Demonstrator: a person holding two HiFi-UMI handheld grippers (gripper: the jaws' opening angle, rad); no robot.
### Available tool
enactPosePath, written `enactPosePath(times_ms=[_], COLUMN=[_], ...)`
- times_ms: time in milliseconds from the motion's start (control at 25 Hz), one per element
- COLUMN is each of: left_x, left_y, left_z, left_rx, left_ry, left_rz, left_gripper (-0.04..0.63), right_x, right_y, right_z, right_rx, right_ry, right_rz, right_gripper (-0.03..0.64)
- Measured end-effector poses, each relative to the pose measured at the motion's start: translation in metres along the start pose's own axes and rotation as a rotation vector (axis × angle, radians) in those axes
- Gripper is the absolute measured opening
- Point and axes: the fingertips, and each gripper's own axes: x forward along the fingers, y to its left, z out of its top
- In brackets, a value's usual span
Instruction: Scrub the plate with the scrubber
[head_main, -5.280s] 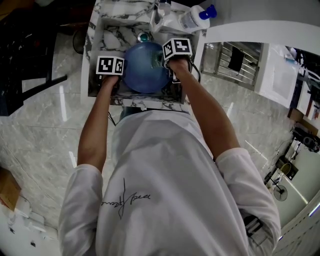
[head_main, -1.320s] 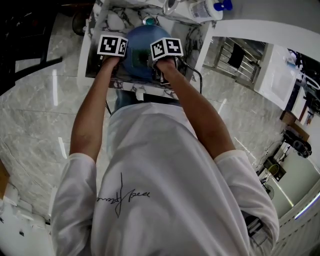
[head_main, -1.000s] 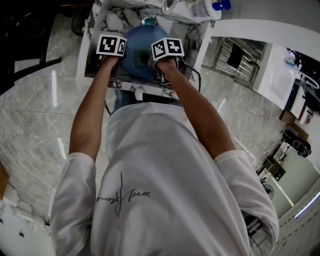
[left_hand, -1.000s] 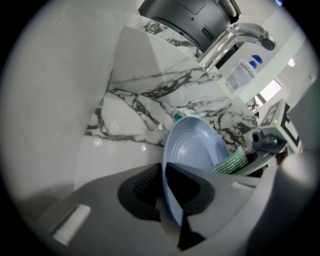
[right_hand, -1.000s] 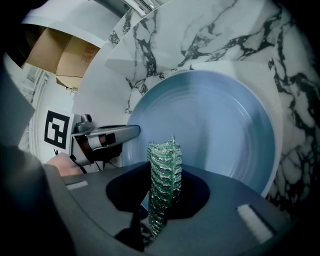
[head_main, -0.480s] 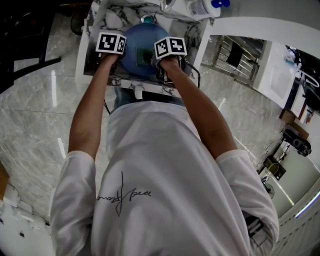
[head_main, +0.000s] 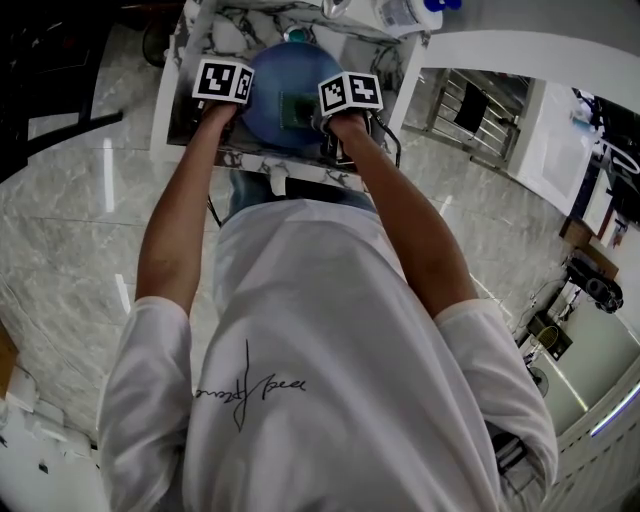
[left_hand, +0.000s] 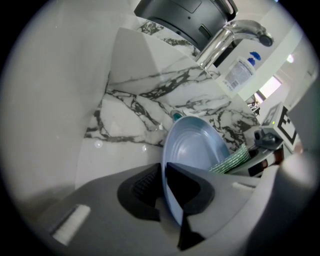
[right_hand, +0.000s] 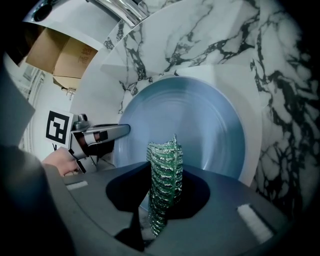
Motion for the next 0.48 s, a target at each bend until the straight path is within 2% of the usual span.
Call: enactPosePath(times_ms=[480], left_x=[0.002], left_y=[0.002], left_z=[-0.001], left_rx=[0.000], left_ry=[0.003], left_rz=[0.011], left_gripper=[0.089], right_x=[-0.008], right_y=[-0.013], right_z=[-0.001], right_rx=[-0.035], right_ry=[0.012], right_rz=[-0.048], right_gripper=[0.064])
